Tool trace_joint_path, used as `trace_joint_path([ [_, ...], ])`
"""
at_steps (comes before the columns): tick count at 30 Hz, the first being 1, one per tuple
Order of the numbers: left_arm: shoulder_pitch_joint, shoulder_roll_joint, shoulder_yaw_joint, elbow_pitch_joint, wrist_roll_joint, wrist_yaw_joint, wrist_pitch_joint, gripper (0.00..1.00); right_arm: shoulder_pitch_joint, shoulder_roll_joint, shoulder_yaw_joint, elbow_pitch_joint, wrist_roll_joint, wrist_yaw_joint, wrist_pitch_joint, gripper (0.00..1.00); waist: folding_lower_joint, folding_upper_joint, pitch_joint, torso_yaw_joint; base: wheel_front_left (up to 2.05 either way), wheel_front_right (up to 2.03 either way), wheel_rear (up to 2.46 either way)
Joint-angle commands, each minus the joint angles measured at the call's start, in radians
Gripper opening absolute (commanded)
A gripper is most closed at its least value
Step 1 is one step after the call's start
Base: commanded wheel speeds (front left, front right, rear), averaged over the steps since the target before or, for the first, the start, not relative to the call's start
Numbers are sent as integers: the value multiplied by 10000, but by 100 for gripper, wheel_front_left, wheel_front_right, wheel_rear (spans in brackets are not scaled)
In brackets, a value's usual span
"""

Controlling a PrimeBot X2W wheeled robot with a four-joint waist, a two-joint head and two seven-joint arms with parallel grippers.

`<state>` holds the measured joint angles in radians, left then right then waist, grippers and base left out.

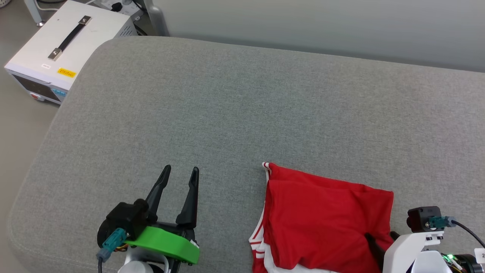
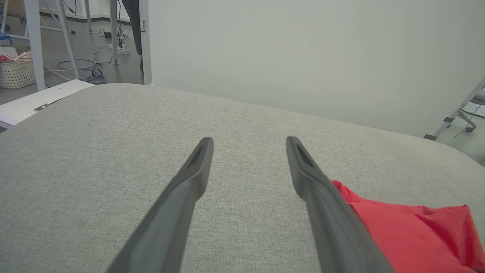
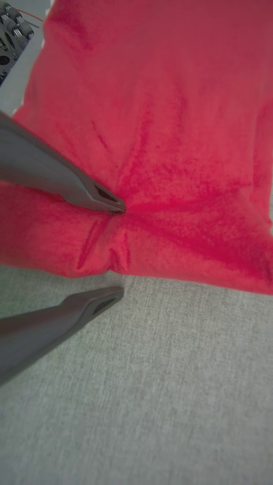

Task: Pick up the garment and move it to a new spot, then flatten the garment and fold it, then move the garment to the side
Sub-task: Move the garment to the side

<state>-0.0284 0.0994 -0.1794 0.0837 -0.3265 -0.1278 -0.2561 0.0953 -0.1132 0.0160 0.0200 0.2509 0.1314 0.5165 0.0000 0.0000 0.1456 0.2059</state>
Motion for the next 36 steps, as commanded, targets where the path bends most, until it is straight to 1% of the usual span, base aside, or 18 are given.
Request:
trace_joint_path([
  [1,-230,-40,15,4,-50,-28,-57,100,-141,28,89,238,-2,-7,163,100,0,0,90,73,0,0,0],
  [3,-265,-44,0,24,-46,-28,-57,100,-221,5,243,500,-2,-7,337,100,0,0,122,92,0,0,0],
  [4,-277,-45,-14,40,-47,-28,-57,100,-252,-4,306,615,18,-7,409,85,0,0,132,97,0,0,0],
  [5,-291,-42,-45,56,-48,-28,-57,100,-296,-47,413,732,15,-7,466,18,0,0,140,99,0,0,0],
  [6,-310,-31,-97,33,-51,-28,-57,100,-336,-91,497,798,6,-7,472,18,0,0,142,93,0,0,0],
  [7,-331,-25,-159,-37,-70,-28,-57,100,-384,-144,584,862,-4,-7,453,0,0,0,138,82,0,0,0],
  [10,-322,23,-313,-183,-173,-28,-57,100,-538,-283,687,878,-18,-7,302,0,0,0,111,-29,0,0,0],
  [14,-243,166,-492,-140,-174,-28,-57,100,-790,-701,869,655,-260,-7,98,0,0,0,-13,-342,0,0,0],
  [18,-124,207,-562,-131,-180,-28,-57,100,-1071,-1321,1266,199,-525,-7,67,0,0,0,-198,-880,0,0,0],
  [20,-43,220,-610,-159,-164,-28,-57,100,-1226,-1765,1585,-77,-671,-7,132,0,0,0,-286,-1247,0,0,0],
  [24,57,183,-734,-328,-225,-28,-57,100,-1698,-2982,2394,-637,-897,-7,356,0,0,0,-337,-2135,0,0,0],
  [26,56,158,-822,-444,-259,-28,-57,100,-2032,-3750,2796,-894,-909,-7,444,0,0,0,-288,-2674,0,0,0],
  [29,-83,151,-1030,-587,-191,-28,-57,100,-2467,-4792,3210,-1095,-928,-7,527,0,0,0,-111,-3286,0,0,0],
  [34,-522,274,-1507,-986,-30,-28,-57,100,-3227,-6350,3563,-882,-656,-7,428,0,0,0,574,-4269,0,0,0],
  [36,-725,375,-1666,-1122,33,-28,-57,100,-3502,-6787,3635,-634,-509,-7,258,0,0,0,887,-4565,0,0,0],
])
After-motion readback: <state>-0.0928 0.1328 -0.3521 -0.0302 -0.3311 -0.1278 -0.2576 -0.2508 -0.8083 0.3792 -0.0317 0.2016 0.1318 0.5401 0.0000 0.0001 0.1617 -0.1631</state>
